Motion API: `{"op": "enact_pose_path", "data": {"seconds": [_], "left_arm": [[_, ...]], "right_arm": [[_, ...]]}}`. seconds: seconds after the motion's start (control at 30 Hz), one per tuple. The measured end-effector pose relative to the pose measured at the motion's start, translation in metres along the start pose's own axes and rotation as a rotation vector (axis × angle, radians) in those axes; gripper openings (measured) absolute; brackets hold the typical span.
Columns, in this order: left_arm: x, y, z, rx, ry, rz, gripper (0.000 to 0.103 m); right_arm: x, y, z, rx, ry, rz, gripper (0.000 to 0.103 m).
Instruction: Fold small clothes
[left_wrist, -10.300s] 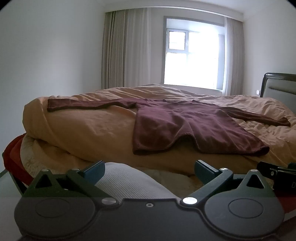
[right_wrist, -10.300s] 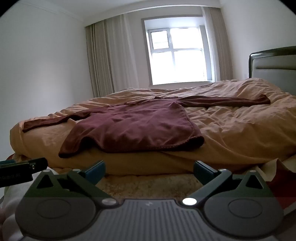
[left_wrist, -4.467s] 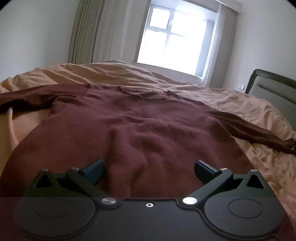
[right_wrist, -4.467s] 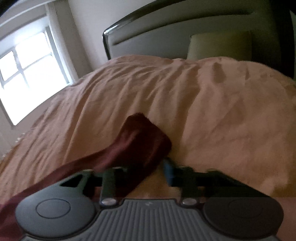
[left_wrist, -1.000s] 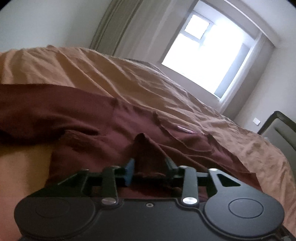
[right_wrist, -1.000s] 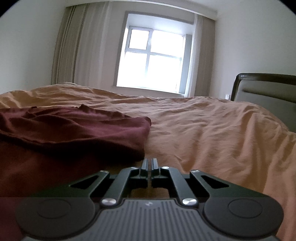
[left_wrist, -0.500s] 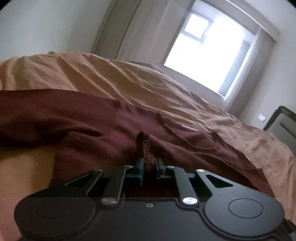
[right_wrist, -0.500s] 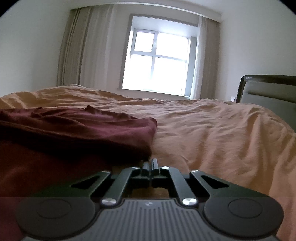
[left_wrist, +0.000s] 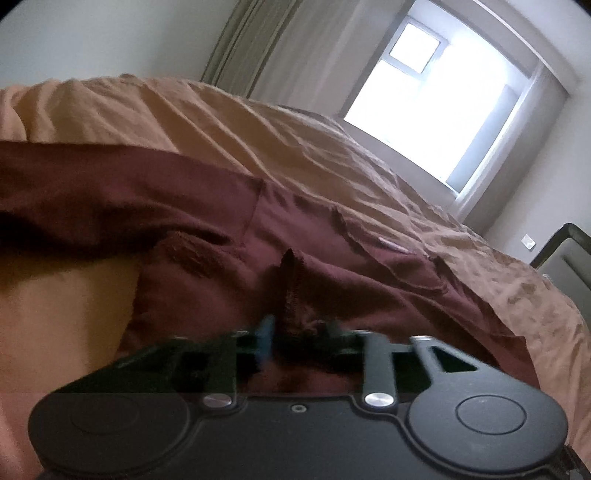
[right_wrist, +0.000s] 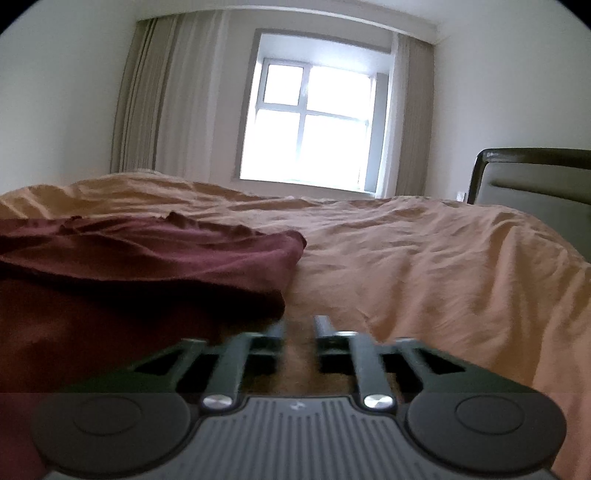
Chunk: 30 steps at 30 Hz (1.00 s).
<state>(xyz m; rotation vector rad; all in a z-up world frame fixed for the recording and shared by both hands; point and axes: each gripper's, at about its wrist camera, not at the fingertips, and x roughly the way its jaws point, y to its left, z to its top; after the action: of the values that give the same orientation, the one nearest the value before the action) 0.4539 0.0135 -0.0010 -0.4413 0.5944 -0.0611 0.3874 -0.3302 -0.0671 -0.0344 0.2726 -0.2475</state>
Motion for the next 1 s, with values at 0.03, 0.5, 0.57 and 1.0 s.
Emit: {"op": "enact_pose_path", "data": {"seconds": [0.03,0.5,0.57,1.0], "left_arm": [[-0.005,-0.002,0.001,0.011,-0.01,0.011,0.069],[-0.106,0.077,0.01,-0.046,-0.106,0.224,0.102],[-0.118,0.106,0.014,-0.09,-0.118,0.287,0.102],[-0.159,0.238,0.055,-0.61,-0.379,0.423,0.068]], "right_arm": [[-0.002,-0.001,0.0,0.002,-0.011,-0.003,0.064],[-0.022,-0.004,0.002,0.019,-0.101,-0.01,0.103],[-0.023,-0.003,0.002,0.018,-0.105,-0.014,0.103],[-0.021,0.005,0.002,-0.021,-0.09,-0.023,0.103]]}}
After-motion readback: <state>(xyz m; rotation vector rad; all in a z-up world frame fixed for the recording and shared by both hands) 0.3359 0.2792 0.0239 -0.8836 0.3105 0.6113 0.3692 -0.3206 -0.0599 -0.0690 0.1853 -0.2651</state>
